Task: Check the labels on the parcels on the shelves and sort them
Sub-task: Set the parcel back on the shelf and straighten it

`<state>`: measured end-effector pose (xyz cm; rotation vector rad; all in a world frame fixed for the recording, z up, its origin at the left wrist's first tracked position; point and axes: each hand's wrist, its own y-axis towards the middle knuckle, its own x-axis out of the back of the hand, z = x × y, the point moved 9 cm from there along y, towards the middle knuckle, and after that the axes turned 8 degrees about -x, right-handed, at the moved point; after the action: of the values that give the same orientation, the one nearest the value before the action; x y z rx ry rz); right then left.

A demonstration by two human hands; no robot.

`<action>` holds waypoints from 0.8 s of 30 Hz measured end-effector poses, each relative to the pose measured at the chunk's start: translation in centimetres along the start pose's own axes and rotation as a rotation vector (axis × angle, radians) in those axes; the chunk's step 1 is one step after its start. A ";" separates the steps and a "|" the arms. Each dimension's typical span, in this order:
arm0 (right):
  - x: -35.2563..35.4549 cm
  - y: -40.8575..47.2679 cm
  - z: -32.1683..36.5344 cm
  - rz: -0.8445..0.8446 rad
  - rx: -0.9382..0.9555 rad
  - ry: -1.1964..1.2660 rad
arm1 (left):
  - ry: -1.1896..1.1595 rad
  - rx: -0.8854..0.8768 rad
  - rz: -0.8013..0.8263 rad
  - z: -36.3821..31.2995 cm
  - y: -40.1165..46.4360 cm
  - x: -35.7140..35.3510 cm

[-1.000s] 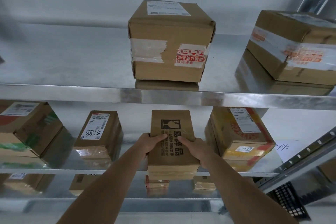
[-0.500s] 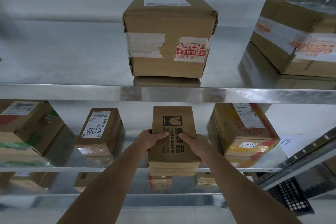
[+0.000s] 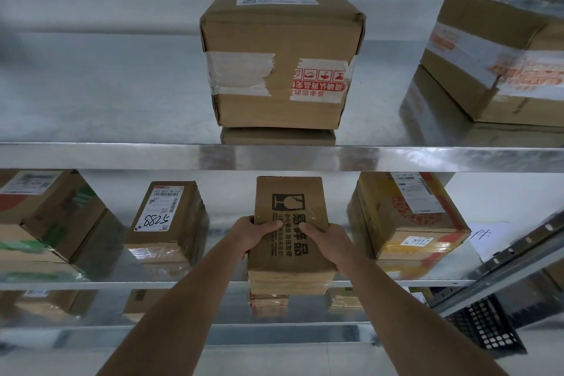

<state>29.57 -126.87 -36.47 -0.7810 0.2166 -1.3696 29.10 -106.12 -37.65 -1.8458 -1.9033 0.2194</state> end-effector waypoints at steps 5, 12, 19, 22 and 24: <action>0.0 -0.6 -0.1 -0.011 -0.022 -0.004 | 0.145 -0.069 -0.072 -1.0 -0.4 0.3; -0.2 -0.9 -1.3 0.084 -0.154 0.194 | 0.316 -0.125 -0.179 -2.5 -1.6 1.0; 3.5 -2.1 -0.2 -0.061 -0.102 0.272 | 0.002 -0.075 -0.196 -1.4 -2.3 1.3; 5.2 -1.3 0.8 -0.115 -0.017 0.202 | 0.043 -0.133 -0.165 -1.9 -2.7 0.5; 5.7 -1.8 1.7 -0.128 0.023 0.111 | 0.067 -0.176 -0.114 -2.4 -2.4 -0.3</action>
<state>30.41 -131.57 -32.42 -0.7100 0.2412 -1.5357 27.97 -107.09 -34.60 -1.8226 -2.0298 -0.0487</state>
